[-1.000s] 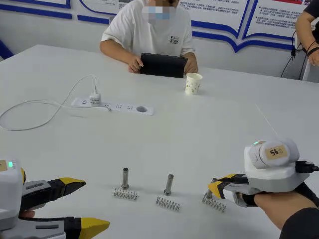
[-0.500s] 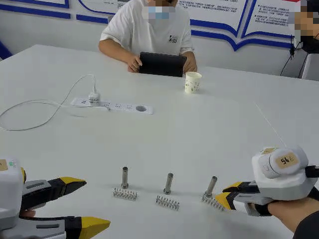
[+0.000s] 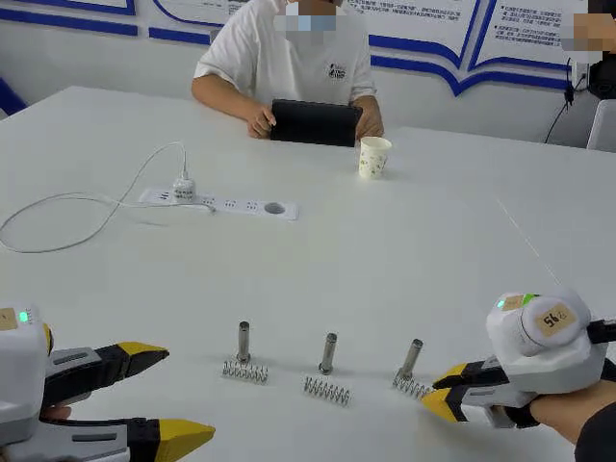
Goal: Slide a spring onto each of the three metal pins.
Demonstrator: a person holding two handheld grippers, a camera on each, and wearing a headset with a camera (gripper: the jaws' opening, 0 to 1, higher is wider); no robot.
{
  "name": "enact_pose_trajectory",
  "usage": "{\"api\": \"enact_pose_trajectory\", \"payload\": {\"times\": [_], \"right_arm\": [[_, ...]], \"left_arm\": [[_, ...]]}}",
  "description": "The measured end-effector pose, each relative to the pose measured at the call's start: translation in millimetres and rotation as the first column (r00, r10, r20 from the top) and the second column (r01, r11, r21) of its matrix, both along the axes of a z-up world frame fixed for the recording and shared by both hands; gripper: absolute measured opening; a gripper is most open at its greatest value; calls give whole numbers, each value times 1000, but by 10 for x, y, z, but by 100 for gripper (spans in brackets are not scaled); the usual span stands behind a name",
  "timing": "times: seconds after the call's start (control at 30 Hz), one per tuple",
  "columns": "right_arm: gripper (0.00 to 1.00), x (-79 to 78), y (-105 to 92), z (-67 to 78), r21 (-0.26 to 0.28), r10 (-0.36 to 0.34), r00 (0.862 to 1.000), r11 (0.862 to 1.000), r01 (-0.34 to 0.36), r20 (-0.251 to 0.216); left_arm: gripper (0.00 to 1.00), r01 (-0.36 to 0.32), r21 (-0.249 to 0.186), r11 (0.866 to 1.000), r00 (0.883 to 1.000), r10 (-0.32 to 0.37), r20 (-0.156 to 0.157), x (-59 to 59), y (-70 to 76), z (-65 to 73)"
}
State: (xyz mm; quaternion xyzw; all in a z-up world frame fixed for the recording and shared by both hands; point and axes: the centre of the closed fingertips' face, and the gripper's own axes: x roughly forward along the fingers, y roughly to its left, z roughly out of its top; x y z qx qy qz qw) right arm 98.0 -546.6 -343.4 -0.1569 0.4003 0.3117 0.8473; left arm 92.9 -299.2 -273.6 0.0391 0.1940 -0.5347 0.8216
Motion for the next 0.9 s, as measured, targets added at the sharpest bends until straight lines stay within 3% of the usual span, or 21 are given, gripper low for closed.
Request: {"api": "enact_pose_trajectory", "payload": {"times": [0.43,0.9], "right_arm": [[15,6,5,-80,-28,68,997,997,-70,-44],[12,-27,7,-89,-19,67,995,997,-69,-73]], "left_arm": [[65,4,2,1000,1000,-4,-5,-9,-2,-7],[64,28,3,1000,1000,-28,-8,-68,-58,3]]}}
